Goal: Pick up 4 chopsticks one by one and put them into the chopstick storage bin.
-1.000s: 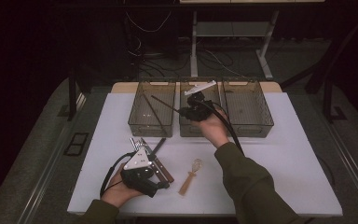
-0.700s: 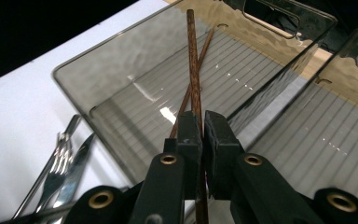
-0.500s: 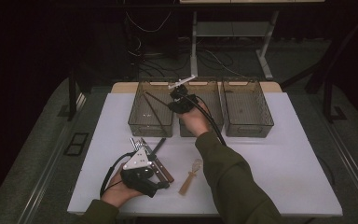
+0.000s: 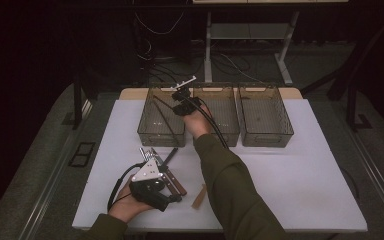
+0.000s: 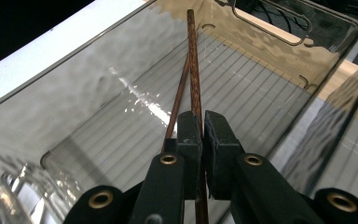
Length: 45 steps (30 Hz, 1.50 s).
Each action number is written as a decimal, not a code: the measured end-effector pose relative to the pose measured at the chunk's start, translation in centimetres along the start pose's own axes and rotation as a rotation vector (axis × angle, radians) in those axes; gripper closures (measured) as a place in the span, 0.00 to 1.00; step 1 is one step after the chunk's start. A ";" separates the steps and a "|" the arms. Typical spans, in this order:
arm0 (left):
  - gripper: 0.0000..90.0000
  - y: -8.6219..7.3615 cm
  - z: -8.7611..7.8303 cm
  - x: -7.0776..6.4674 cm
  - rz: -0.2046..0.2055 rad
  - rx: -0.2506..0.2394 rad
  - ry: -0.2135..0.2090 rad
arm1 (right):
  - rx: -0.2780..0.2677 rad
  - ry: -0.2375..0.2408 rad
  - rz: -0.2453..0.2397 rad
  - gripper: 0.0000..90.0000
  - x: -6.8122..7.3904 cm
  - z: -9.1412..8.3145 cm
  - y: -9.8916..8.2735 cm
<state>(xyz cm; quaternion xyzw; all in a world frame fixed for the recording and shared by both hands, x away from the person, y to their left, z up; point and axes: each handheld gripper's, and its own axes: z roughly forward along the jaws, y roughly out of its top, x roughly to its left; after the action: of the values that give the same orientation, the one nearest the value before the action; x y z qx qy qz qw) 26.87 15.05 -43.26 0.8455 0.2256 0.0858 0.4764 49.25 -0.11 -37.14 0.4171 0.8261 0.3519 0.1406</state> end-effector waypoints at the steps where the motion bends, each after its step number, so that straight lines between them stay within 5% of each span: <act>1: 0.00 0.0 0.0 0.0 0.001 0.005 -0.002 | 0.001 0.000 0.001 0.95 0.1 0.2 0.1; 13: 0.00 0.1 0.2 0.0 0.003 0.000 -0.007 | -0.005 0.013 0.035 0.94 0.6 1.4 0.4; 23: 0.00 0.1 0.2 0.1 0.004 0.004 -0.005 | -0.005 0.039 0.035 0.74 0.1 0.6 0.4; 28: 0.00 0.1 0.1 0.2 0.006 0.008 -0.001 | -0.028 0.081 0.036 0.56 0.0 -0.7 0.0; 32: 0.00 0.1 0.1 0.2 0.010 0.004 0.004 | -0.051 0.070 -0.002 0.42 -0.1 -2.0 -0.5; 45: 0.00 0.0 0.1 0.2 -0.009 -0.005 0.005 | -0.073 0.172 -0.046 0.21 -1.2 -6.3 -4.4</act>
<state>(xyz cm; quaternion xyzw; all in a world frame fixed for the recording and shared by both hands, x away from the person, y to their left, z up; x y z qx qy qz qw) 27.10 15.05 -43.39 0.8430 0.2304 0.0866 0.4782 44.03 -5.79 -35.80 0.3607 0.8311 0.4130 0.0923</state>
